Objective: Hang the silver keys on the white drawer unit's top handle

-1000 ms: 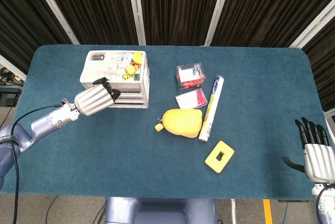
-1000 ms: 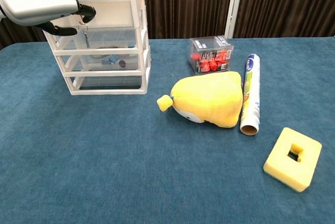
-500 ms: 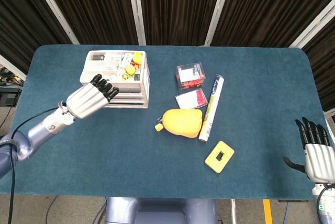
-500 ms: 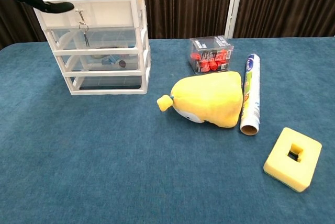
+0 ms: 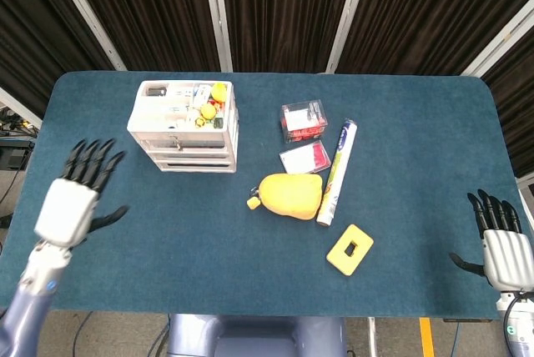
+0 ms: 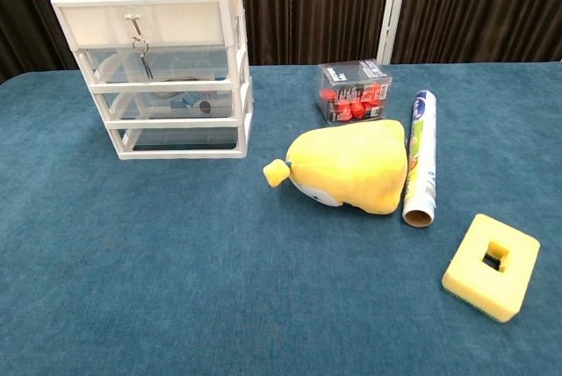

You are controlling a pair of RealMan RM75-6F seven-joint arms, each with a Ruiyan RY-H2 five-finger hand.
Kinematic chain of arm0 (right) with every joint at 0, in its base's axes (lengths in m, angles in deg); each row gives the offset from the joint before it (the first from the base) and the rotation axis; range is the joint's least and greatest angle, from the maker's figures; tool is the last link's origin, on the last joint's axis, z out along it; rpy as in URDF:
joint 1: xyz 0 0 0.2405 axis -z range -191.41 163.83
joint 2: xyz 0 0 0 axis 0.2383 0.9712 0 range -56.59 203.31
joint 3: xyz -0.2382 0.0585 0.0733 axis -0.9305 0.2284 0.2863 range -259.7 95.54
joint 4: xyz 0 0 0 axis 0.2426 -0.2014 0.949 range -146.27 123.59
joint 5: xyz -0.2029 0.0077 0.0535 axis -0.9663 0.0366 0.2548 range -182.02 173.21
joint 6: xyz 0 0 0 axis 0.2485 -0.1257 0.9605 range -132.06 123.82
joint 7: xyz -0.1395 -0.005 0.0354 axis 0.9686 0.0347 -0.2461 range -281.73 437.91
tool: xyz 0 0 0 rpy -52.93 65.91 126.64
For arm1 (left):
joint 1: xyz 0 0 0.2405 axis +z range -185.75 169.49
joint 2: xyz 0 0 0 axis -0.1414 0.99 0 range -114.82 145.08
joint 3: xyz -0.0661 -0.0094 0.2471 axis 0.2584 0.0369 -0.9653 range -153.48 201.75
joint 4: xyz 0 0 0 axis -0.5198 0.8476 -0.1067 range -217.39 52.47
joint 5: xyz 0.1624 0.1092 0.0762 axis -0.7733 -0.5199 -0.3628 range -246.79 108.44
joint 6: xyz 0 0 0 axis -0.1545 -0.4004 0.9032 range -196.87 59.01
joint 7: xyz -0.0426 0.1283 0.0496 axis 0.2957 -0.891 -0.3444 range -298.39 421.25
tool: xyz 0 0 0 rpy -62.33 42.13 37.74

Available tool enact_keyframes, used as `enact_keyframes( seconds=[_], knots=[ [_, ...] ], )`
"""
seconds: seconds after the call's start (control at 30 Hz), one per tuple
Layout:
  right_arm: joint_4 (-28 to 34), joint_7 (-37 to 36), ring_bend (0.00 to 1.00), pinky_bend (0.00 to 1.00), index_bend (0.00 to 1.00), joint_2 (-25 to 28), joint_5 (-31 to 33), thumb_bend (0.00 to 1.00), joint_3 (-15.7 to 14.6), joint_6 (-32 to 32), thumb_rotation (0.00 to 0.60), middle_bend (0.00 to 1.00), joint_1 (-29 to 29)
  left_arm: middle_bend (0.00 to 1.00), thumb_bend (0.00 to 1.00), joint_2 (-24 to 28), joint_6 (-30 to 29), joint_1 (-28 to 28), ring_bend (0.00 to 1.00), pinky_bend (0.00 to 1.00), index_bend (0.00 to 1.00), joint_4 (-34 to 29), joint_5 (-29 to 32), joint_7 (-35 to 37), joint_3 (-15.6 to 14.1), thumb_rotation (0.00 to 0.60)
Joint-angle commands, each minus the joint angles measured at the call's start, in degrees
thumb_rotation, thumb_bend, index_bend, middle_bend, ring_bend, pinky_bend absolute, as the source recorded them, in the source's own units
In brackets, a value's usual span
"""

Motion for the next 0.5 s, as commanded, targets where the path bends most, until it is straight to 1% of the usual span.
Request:
enact_keyframes(
  seconds=[0.03,0.17,0.37,0.5],
  knots=[
    [0.1,0.0,0.0,0.0,0.0,0.0,0.1,0.0,0.0,0.1,0.6,0.0,-0.1,0.0,0.06,4.2,-0.6,7.2,0.0,0.0,0.04,-4.8,4.7,2.0,-3.8,0.6],
    [0.2,0.0,0.0,0.0,0.0,0.1,0.1,0.0,0.0,0.2,0.6,0.0,-0.1,0.0,0.07,4.8,-0.8,10.3,0.0,0.0,0.02,-3.4,4.5,3.8,-4.8,0.6],
    [0.4,-1.0,0.0,0.0,0.0,0.3,0.6,0.0,0.0,0.7,0.6,0.0,-0.1,0.0,0.07,3.4,-3.7,14.1,0.0,0.0,0.02,2.0,1.6,5.4,-4.3,0.6],
    [0.7,-1.1,0.0,0.0,0.0,0.4,0.8,0.0,0.0,0.9,0.6,0.0,-0.1,0.0,0.07,2.9,-2.8,15.2,0.0,0.0,0.02,3.0,1.4,6.5,-3.6,0.6]
  ],
)
